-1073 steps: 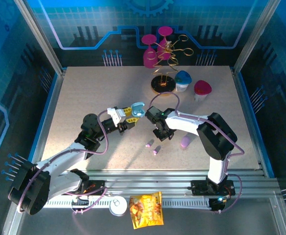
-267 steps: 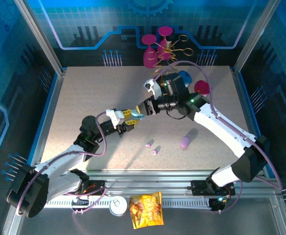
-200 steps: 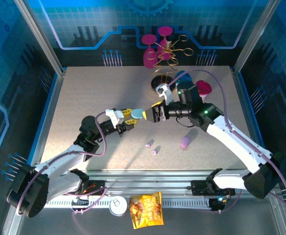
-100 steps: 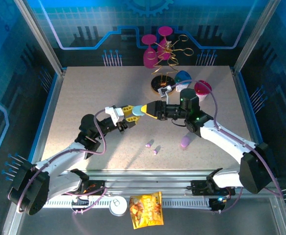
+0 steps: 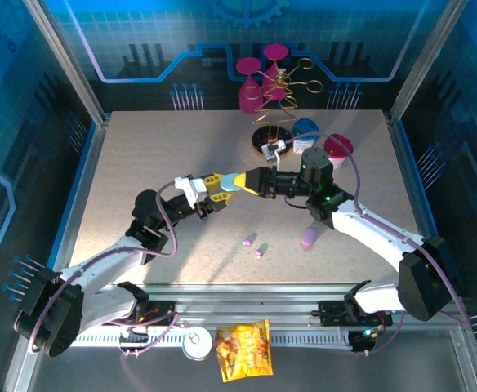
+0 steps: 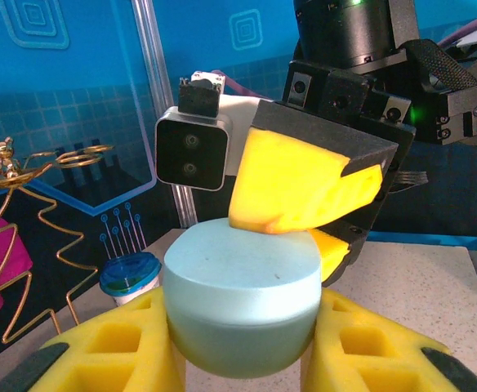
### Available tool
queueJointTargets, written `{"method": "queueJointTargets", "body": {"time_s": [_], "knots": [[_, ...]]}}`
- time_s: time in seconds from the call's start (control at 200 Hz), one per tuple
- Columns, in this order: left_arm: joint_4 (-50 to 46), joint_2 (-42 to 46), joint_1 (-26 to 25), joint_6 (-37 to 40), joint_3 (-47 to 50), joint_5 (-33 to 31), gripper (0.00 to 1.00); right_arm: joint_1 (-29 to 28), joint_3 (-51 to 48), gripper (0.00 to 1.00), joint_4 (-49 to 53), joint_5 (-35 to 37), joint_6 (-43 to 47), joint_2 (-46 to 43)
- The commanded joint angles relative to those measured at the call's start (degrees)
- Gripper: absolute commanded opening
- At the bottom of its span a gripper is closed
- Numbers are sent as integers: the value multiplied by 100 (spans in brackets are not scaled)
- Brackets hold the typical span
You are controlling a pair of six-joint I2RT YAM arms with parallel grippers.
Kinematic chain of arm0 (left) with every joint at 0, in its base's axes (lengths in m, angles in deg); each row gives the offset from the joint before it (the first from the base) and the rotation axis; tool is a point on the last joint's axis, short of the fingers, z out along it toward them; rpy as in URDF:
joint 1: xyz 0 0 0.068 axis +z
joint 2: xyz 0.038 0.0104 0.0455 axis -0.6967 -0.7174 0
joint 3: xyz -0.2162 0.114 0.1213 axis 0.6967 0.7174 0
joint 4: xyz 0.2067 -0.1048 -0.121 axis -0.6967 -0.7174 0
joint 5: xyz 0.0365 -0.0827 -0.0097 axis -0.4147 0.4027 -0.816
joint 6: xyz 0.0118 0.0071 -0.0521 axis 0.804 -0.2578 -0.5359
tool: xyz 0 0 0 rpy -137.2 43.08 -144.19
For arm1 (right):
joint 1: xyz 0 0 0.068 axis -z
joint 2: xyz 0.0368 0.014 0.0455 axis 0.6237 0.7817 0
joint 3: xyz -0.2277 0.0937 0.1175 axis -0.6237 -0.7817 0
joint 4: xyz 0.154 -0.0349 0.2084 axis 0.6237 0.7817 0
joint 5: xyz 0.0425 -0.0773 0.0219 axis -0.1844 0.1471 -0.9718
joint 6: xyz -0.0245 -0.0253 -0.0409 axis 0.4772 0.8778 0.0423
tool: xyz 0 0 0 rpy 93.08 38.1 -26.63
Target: Insert the wireless bluetooth earbuds into the charging case
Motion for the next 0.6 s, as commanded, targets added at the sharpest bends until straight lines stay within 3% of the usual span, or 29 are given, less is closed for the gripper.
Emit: {"method": "queueJointTargets", "body": {"time_s": [0.0,0.18,0.28,0.375,0.475,0.595], "knots": [[104,-209,-100,67,-264,197,33,64,-16,19,-31,-66,160,-34],[-156,-348,-99,183,-405,120,81,411,-233,18,152,213,375,-155],[-435,-399,-93,303,-410,1,98,681,-310,18,453,467,714,-92],[-483,-480,-96,296,-345,-23,99,880,-248,18,1210,1045,1382,-5],[-585,-503,-100,252,-222,-74,99,914,56,18,2192,2104,2284,180],[-848,-196,-145,264,5,-278,99,906,258,18,2514,3088,2838,624]]}}
